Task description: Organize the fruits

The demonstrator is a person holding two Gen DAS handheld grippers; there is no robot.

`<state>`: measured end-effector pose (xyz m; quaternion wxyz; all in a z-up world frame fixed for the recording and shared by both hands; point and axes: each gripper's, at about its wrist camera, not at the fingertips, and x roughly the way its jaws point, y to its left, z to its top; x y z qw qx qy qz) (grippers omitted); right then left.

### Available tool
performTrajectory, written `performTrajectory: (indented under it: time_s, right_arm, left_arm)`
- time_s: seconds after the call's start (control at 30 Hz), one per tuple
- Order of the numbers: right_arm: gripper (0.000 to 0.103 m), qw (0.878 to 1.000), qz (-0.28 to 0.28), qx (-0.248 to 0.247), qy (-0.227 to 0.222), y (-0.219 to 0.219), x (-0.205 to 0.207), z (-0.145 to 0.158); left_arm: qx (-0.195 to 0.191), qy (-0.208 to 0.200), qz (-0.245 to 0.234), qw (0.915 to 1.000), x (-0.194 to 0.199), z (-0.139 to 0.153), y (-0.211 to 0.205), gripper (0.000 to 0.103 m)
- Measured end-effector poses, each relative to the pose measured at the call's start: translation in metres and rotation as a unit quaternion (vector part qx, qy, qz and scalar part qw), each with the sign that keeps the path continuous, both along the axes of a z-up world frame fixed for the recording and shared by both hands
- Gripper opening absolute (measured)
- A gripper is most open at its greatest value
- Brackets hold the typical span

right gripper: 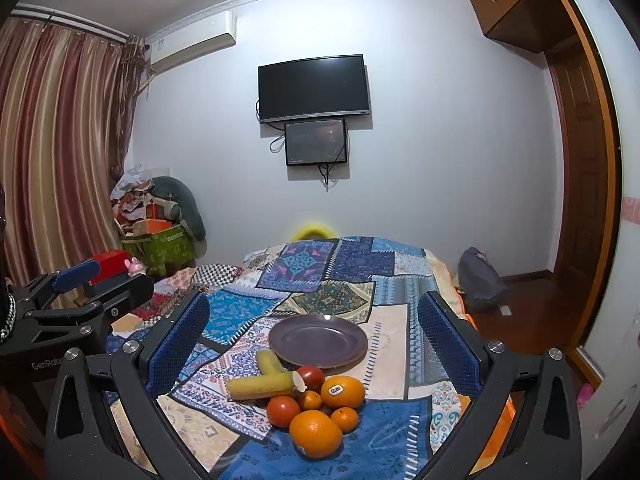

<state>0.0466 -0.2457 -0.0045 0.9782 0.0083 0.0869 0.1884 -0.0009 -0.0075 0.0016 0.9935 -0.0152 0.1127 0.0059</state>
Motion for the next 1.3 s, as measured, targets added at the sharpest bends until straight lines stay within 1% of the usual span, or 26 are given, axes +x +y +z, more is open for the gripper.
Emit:
performTrajectory:
  time_s: [1.3]
  right_arm:
    - [0.103,1.000,0.002,0.007,-0.003,-0.0014,0.0008,-0.0014]
  left_arm:
    - [0.000,-0.008,0.004,1.0000,-0.0021,0.0012,0.0004,0.103]
